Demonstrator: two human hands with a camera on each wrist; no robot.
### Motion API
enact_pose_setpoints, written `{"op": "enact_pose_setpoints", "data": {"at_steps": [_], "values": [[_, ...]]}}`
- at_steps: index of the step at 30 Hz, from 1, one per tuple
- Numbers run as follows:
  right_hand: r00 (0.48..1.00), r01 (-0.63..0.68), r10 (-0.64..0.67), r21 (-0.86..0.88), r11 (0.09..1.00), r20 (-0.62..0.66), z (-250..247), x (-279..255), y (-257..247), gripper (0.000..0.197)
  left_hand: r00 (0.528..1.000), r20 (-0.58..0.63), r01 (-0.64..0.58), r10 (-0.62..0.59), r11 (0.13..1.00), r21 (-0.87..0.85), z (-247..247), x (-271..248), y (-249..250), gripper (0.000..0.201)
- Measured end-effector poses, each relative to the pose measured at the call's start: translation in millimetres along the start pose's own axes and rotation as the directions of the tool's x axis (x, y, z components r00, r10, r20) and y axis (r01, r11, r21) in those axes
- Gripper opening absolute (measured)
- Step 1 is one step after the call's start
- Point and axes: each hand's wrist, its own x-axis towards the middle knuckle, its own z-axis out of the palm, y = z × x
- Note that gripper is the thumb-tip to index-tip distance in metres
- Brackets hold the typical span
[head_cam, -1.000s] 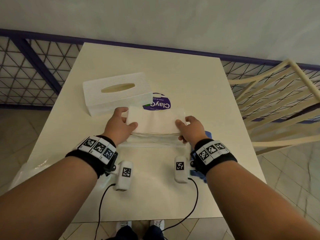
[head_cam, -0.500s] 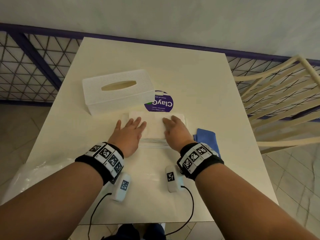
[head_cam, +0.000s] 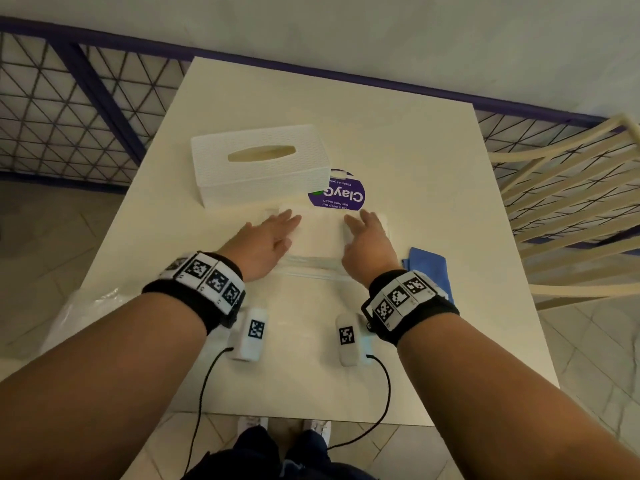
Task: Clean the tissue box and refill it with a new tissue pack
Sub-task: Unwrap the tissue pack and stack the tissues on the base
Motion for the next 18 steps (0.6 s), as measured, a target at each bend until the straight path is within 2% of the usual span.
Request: {"op": "enact_pose_setpoints", "data": {"at_steps": [2, 3, 4, 6, 8, 10, 12, 14, 18], "values": [[0.991, 0.087, -0.082, 0.047, 0.995, -0.107, 4.1, -14.8, -20.3, 0.052, 0.995, -0.093, 0.015, -0.023, 0.997, -0.082, -16.6, -17.8, -9.8, 0.05], [0.983, 0.15, -0.145, 0.041, 0.988, -0.115, 8.8, -22.2, -31.7, 0.046, 0.991, -0.125, 0.035, -0.045, 0.996, -0.081, -23.5, -28.7, -15.8, 0.05], [0.974, 0.215, -0.213, 0.023, 0.976, -0.075, 14.4, -29.4, -43.6, 0.041, 0.987, -0.145, 0.066, -0.076, 0.995, -0.071, -29.4, -40.8, -22.0, 0.05], [0.945, 0.313, -0.313, 0.02, 0.95, 0.093, 27.9, -39.2, -65.1, 0.035, 0.98, -0.127, 0.152, -0.155, 0.988, -0.036, -38.1, -66.5, -34.4, 0.062], [0.903, 0.368, -0.372, 0.061, 0.928, 0.214, 41.8, -43.3, -82.9, 0.035, 0.972, -0.027, 0.233, -0.231, 0.969, 0.081, -39.2, -90.6, -46.1, 0.091], [0.87, 0.425, -0.424, 0.051, 0.904, 0.25, 54.3, -43.0, -98.0, 0.037, 0.95, 0.062, 0.286, -0.306, 0.932, 0.221, -32.1, -108.9, -57.6, 0.12], [0.846, 0.463, -0.444, 0.006, 0.886, 0.293, 66.1, -39.5, -111.3, 0.04, 0.928, 0.085, 0.316, -0.363, 0.887, 0.338, -22.8, -123.0, -68.2, 0.138], [0.82, 0.495, -0.458, -0.023, 0.869, 0.342, 76.0, -35.2, -123.1, 0.045, 0.914, 0.094, 0.329, -0.395, 0.856, 0.398, -14.6, -134.2, -76.0, 0.147], [0.759, 0.544, -0.456, -0.07, 0.836, 0.464, 88.8, -31.5, -143.2, 0.062, 0.91, 0.104, 0.336, -0.401, 0.861, 0.381, -1.9, -147.7, -83.1, 0.156]]}}
